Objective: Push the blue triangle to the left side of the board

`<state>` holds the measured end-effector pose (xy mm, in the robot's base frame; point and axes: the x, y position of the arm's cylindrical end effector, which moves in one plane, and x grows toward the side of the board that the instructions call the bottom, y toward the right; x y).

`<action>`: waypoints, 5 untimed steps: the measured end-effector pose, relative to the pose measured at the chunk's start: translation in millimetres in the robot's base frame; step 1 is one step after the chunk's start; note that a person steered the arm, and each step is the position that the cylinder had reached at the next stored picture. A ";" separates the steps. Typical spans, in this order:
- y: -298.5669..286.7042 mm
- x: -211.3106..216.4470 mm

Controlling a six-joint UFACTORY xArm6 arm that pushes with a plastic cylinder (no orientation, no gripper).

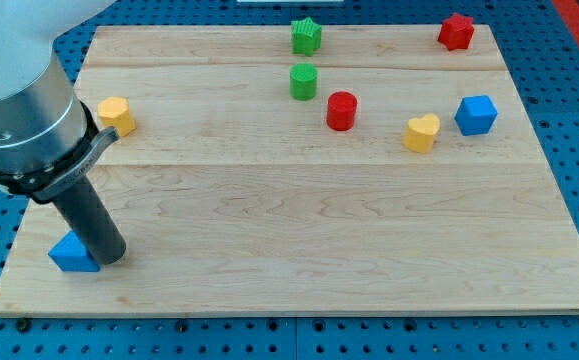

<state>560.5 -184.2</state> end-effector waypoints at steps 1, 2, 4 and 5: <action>-7.9 0.0; -21.6 -5.4; -25.2 -20.4; -33.0 -20.4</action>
<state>540.1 -217.2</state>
